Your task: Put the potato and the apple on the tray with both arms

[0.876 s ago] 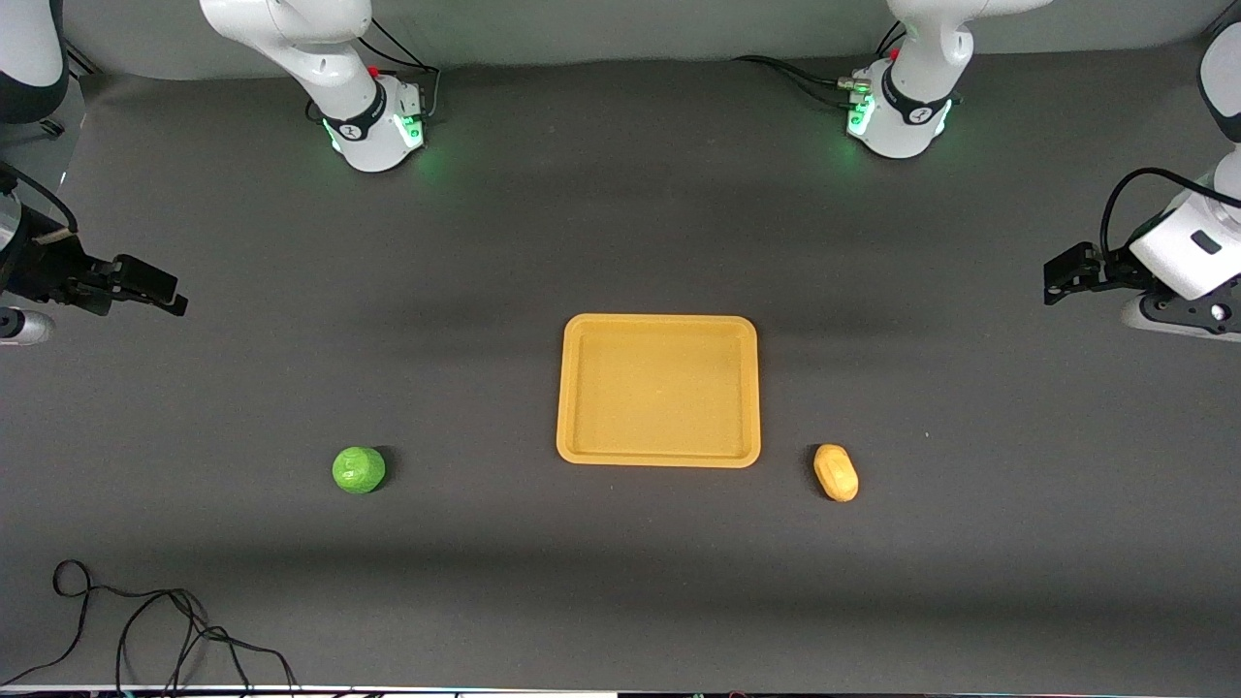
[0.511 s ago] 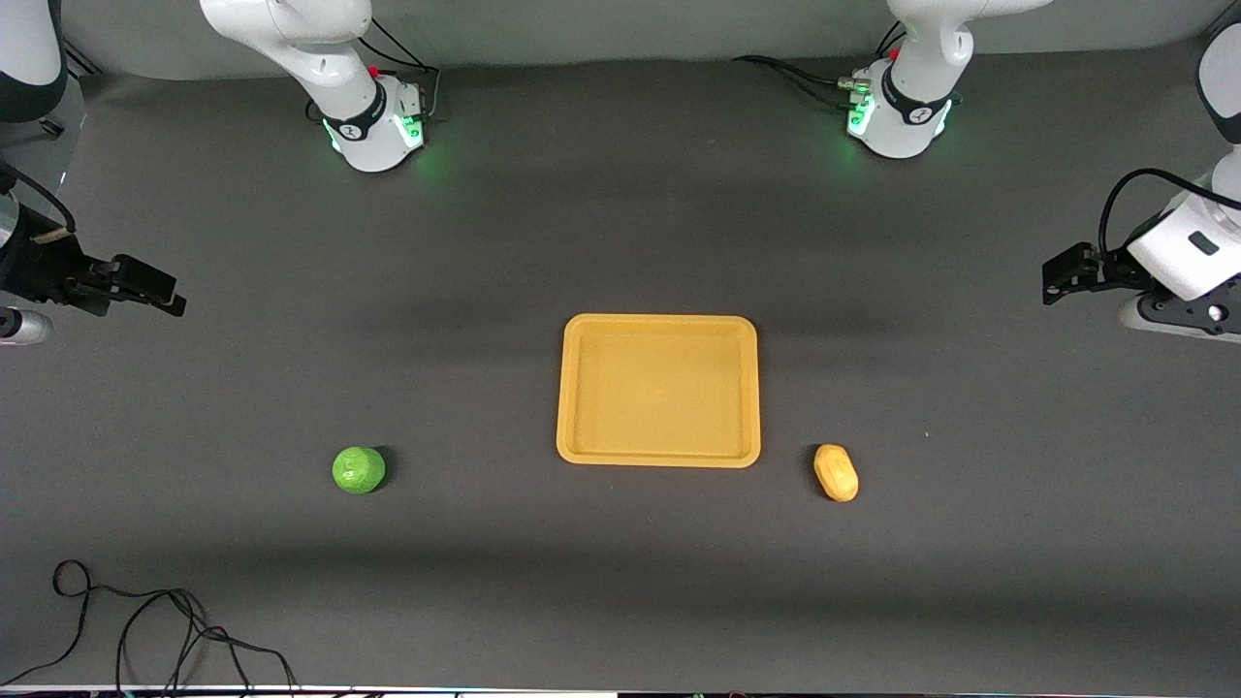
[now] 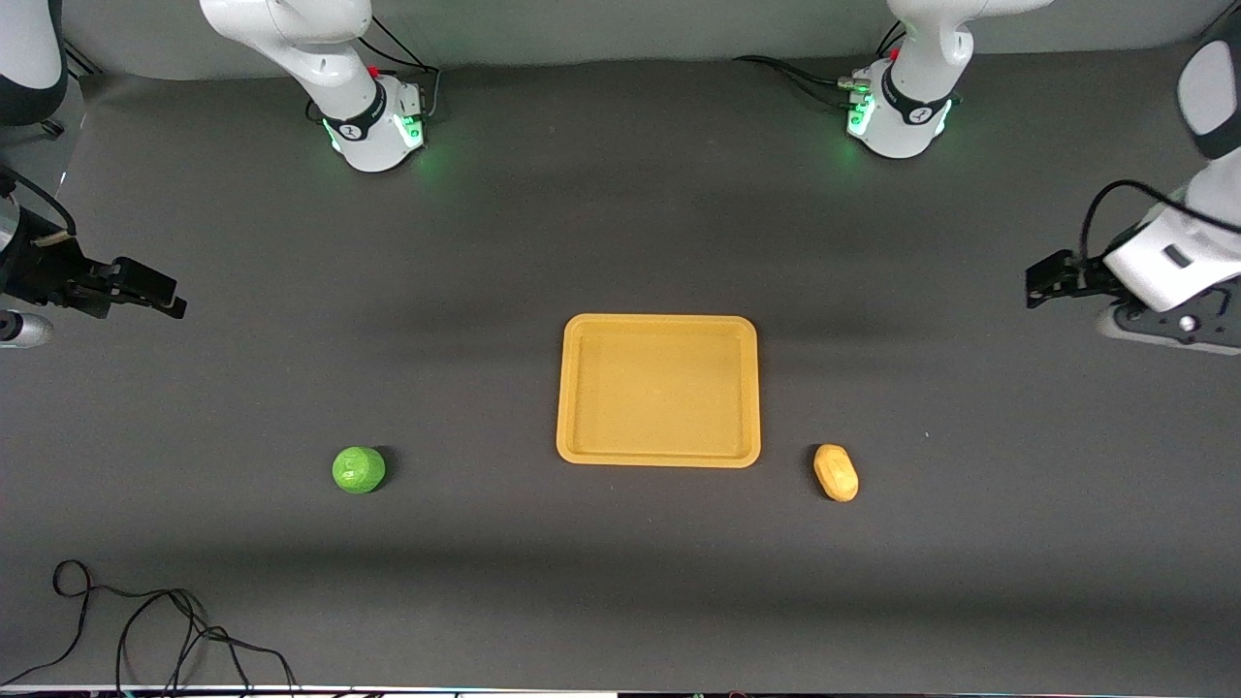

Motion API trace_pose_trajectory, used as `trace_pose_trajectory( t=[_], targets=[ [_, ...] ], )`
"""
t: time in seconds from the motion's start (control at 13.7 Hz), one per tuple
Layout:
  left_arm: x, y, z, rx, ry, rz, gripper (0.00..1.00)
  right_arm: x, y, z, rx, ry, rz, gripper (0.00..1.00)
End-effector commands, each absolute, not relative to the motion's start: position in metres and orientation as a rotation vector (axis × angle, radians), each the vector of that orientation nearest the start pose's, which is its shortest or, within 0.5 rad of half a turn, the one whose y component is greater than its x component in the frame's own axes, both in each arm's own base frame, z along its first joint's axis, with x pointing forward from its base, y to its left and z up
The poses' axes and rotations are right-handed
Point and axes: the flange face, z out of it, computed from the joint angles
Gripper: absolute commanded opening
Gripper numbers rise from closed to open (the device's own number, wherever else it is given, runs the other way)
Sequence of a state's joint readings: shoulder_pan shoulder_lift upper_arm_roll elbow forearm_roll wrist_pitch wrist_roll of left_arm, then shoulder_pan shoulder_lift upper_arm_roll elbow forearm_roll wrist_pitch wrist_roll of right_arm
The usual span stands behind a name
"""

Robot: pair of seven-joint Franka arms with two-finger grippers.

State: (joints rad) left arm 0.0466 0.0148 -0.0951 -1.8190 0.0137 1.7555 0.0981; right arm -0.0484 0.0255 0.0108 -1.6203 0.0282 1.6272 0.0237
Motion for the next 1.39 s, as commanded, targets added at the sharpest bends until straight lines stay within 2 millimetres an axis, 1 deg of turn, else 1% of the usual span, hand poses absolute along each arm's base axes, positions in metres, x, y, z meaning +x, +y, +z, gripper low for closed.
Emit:
trace_pose_trajectory(
  t=[0.0,0.07,0.15,0.29,0.36,0.44,0.51,0.58,0.66,0.73,0.8,0.95,1.09,1.24,1.31],
  targets=[
    [0.582,-0.062,0.457,-3.116,0.156,0.187,1.0,0.57,-0.017,0.596,-3.131,0.083,0.022,1.0],
    [0.597,-0.079,0.437,-3.138,0.16,0.126,1.0,0.57,-0.017,0.596,-3.131,0.082,0.022,1.0],
    [0.616,-0.091,0.41,-3.152,0.121,0.072,1.0,0.57,-0.017,0.596,-3.131,0.082,0.022,1.0],
    [0.657,-0.125,0.355,-3.183,-0.02,0.01,1.0,0.57,-0.017,0.596,-3.131,0.082,0.019,1.0],
    [0.673,-0.135,0.334,-3.19,-0.071,0.012,1.0,0.57,-0.017,0.596,-3.131,0.082,0.019,1.0],
    [0.688,-0.145,0.323,-3.2,-0.107,0.002,1.0,0.57,-0.017,0.596,-3.131,0.078,0.019,1.0],
    [0.7,-0.159,0.307,-3.216,-0.163,0.002,1.0,0.57,-0.018,0.595,-3.133,0.078,0.022,1.0],
    [0.707,-0.177,0.293,-3.234,-0.214,-0.007,1.0,0.57,-0.018,0.595,-3.133,0.078,0.024,1.0],
    [0.707,-0.188,0.278,-3.237,-0.223,-0.008,1.0,0.569,-0.018,0.595,-3.133,0.075,0.022,1.0],
    [0.707,-0.194,0.269,-3.241,-0.213,-0.021,1.0,0.57,-0.018,0.596,-3.135,0.051,0.017,1.0],
    [0.705,-0.195,0.261,-3.239,-0.21,-0.014,1.0,0.57,-0.017,0.595,-3.135,0.006,0.019,1.0],
    [0.704,-0.197,0.227,-3.239,-0.218,0.033,1.0,0.57,-0.017,0.595,-3.135,-0.004,0.019,1.0],
    [0.709,-0.198,0.203,-3.251,-0.23,-0.03,0.99,0.57,-0.016,0.595,-3.135,-0.007,0.019,1.0],
    [0.707,-0.201,0.2,-3.243,-0.219,-0.027,0.87,0.57,-0.015,0.594,-3.133,-0.006,0.021,1.0],
    [0.705,-0.204,0.198,-3.248,-0.224,-0.018,0.72,0.571,-0.015,0.594,-3.133,-0.004,0.021,1.0]
  ],
)
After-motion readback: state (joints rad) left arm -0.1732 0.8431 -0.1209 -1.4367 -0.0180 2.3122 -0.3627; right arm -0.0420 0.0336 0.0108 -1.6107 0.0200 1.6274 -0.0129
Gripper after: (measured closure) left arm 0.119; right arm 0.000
